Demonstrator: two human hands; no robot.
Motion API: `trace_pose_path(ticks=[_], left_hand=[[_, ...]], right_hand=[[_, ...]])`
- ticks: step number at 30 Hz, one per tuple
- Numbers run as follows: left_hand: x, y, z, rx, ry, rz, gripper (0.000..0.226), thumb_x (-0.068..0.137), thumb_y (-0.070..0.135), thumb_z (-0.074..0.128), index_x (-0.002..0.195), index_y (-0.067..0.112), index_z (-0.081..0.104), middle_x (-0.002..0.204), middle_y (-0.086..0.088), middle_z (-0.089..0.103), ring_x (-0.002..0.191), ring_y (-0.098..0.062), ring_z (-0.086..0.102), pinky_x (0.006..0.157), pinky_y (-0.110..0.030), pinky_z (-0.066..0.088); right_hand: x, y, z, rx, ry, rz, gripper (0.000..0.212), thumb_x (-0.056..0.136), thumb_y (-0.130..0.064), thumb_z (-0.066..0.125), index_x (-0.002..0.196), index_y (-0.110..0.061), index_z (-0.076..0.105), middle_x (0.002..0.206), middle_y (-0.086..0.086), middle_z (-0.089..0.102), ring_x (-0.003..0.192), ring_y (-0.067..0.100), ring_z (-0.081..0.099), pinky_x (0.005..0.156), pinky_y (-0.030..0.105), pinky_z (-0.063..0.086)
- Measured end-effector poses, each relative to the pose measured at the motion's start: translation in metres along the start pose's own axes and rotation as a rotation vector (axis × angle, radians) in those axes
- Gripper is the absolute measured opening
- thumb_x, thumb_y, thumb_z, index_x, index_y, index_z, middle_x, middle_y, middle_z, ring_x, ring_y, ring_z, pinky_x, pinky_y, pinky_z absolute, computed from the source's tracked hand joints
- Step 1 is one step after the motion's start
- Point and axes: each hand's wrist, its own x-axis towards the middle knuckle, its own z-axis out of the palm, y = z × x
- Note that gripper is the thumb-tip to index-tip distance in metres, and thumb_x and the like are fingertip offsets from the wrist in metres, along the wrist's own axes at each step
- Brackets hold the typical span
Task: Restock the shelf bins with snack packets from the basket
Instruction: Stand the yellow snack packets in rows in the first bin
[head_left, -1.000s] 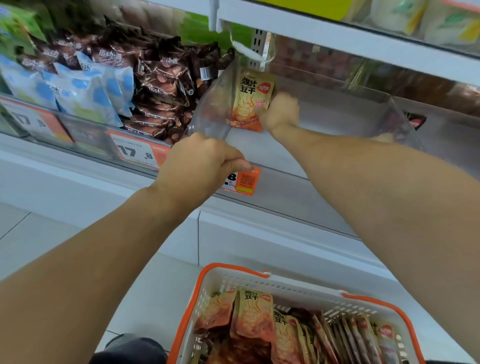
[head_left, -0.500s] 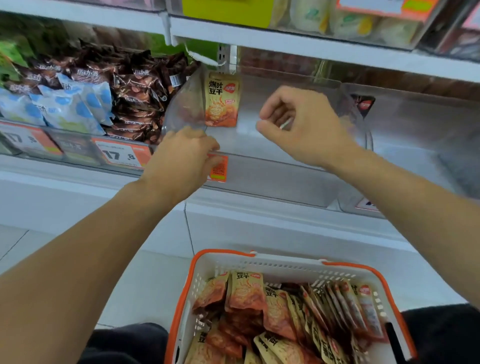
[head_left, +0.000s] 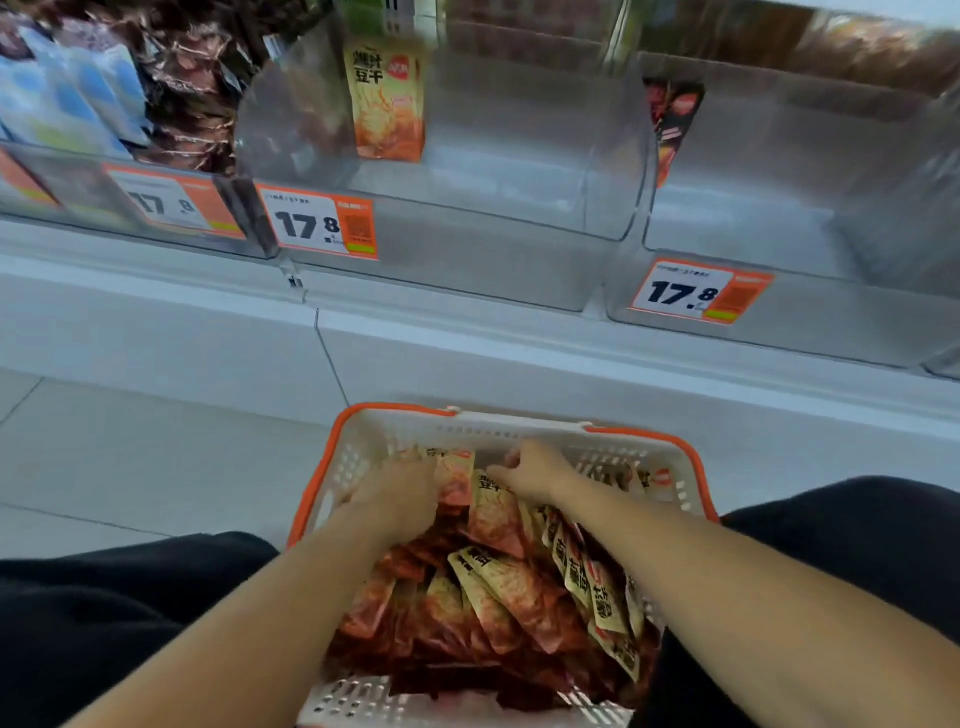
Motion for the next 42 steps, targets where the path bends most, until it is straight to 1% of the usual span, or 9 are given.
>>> trace_pose_path(ticks=[4,7,9,14,20,24,31,38,42], left_hand=[[-0.018,0.009,0.021,0.055,-0.098,0.069,0.049,0.097,0.022,0.039,0.145,0.017,0.04,0.151,-0.006,0.039,0.142,-0.035,0.026,0.115,-0.051,0.024],[-0.019,0.013,0.018,-0.01,-0.105,0.106,0.052,0.096,0.02,0.038,0.148,0.026,0.04,0.149,-0.004,0.04,0.141,-0.033,0.026,0.113,-0.054,0.026],[-0.017,0.011,0.019,-0.109,-0.103,0.106,0.047,0.096,0.02,0.039,0.141,0.029,0.049,0.143,-0.002,0.046,0.137,-0.029,0.035,0.11,-0.054,0.03],[-0.012,0.013,0.009,-0.547,0.231,-0.128,0.023,0.097,0.024,0.049,0.117,0.015,0.057,0.106,-0.002,0.067,0.099,-0.024,0.063,0.08,-0.034,0.049],[-0.005,0.0,-0.046,-1.235,0.132,-0.266,0.06,0.083,0.032,0.08,0.125,0.013,0.04,0.101,-0.011,0.069,0.077,-0.024,0.07,0.065,-0.036,0.057],[-0.016,-0.017,-0.117,-1.186,0.25,-0.206,0.031,0.089,0.013,0.073,0.116,0.008,0.057,0.092,-0.01,0.071,0.064,-0.02,0.066,0.065,-0.035,0.057],[-0.048,-0.037,-0.21,-0.87,0.482,0.156,0.022,0.09,0.015,0.072,0.112,0.014,0.07,0.101,0.003,0.076,0.092,-0.015,0.072,0.083,-0.038,0.059],[-0.062,-0.048,-0.234,-0.964,0.732,0.335,0.022,0.091,0.011,0.069,0.112,0.017,0.066,0.101,0.005,0.075,0.093,-0.01,0.071,0.082,-0.034,0.059],[-0.059,-0.065,-0.237,-0.836,0.962,0.278,0.024,0.091,0.029,0.069,0.112,0.021,0.061,0.105,0.013,0.069,0.097,-0.002,0.063,0.083,-0.015,0.049]], right_hand=[[0.005,-0.016,0.031,0.112,-0.011,0.013,0.052,0.092,-0.046,0.065,0.054,-0.018,0.043,0.051,-0.003,0.041,0.048,0.013,0.04,0.049,0.027,0.03],[0.009,-0.017,0.032,0.057,-0.097,0.039,0.032,0.085,-0.042,0.075,0.083,-0.012,0.065,0.082,0.004,0.066,0.077,0.019,0.064,0.064,0.029,0.049],[0.01,-0.013,0.025,0.014,-0.137,0.108,0.041,0.081,-0.041,0.08,0.097,-0.006,0.067,0.096,0.007,0.068,0.09,0.022,0.066,0.075,0.031,0.053],[0.011,-0.012,-0.005,0.292,-0.307,0.149,0.032,0.074,-0.012,0.086,0.099,-0.008,0.067,0.104,0.009,0.071,0.092,0.027,0.072,0.075,0.044,0.062],[0.008,-0.025,-0.04,0.641,-0.374,0.017,0.045,0.08,0.0,0.079,0.121,-0.004,0.062,0.112,0.012,0.073,0.1,0.026,0.071,0.083,0.043,0.061],[-0.002,-0.058,-0.069,0.798,-0.279,-0.128,0.048,0.08,0.006,0.075,0.124,-0.002,0.057,0.11,0.013,0.072,0.09,0.02,0.073,0.068,0.034,0.061],[-0.029,-0.117,-0.126,0.804,-0.212,-0.418,0.04,0.088,-0.003,0.07,0.127,-0.007,0.06,0.114,0.011,0.073,0.107,0.03,0.068,0.094,0.047,0.056],[-0.06,-0.169,-0.164,0.486,0.285,-0.638,0.027,0.086,-0.016,0.077,0.111,-0.02,0.067,0.102,-0.002,0.073,0.085,0.015,0.072,0.061,0.034,0.06],[-0.063,-0.196,-0.188,0.245,0.642,-0.741,0.018,0.086,-0.023,0.076,0.099,-0.028,0.065,0.093,-0.014,0.07,0.073,0.006,0.067,0.061,0.018,0.052]])
